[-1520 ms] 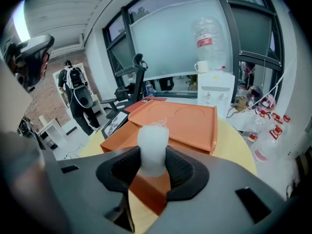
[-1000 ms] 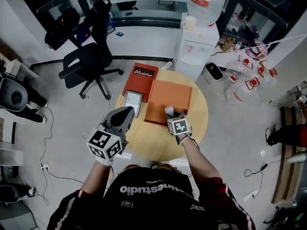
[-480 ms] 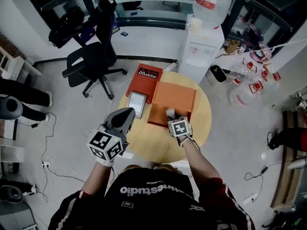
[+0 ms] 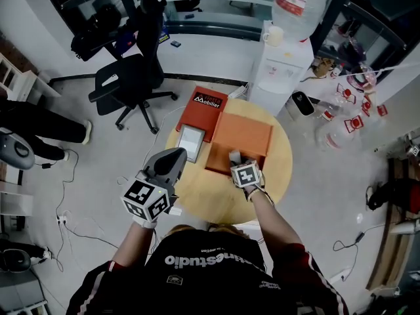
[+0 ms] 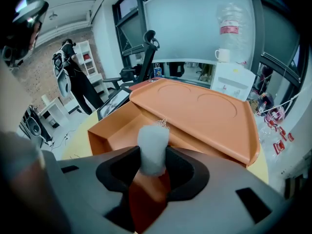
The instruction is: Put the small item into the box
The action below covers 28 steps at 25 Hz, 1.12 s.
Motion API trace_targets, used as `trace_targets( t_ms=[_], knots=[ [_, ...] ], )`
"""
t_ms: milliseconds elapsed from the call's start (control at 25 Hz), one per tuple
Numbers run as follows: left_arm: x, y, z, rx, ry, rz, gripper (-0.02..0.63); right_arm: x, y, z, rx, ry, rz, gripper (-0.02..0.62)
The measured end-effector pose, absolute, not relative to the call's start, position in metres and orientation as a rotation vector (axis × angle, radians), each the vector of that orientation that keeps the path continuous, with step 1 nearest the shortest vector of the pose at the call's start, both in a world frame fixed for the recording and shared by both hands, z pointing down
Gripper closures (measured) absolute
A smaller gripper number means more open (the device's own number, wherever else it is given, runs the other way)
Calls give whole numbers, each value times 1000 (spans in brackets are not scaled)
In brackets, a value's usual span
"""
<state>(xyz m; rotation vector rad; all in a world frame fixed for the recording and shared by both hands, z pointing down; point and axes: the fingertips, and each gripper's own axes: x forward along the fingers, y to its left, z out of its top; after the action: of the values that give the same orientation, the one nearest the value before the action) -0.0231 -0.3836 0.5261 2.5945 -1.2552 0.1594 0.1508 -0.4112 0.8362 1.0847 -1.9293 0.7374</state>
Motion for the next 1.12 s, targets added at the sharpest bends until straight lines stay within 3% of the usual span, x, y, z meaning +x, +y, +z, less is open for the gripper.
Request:
trace_targets(
  t_ms=[1120],
  knots=[
    [-27,-381,524,2579,-1259,129,584,154,-424,817,1160,-1984,711,380]
  ],
)
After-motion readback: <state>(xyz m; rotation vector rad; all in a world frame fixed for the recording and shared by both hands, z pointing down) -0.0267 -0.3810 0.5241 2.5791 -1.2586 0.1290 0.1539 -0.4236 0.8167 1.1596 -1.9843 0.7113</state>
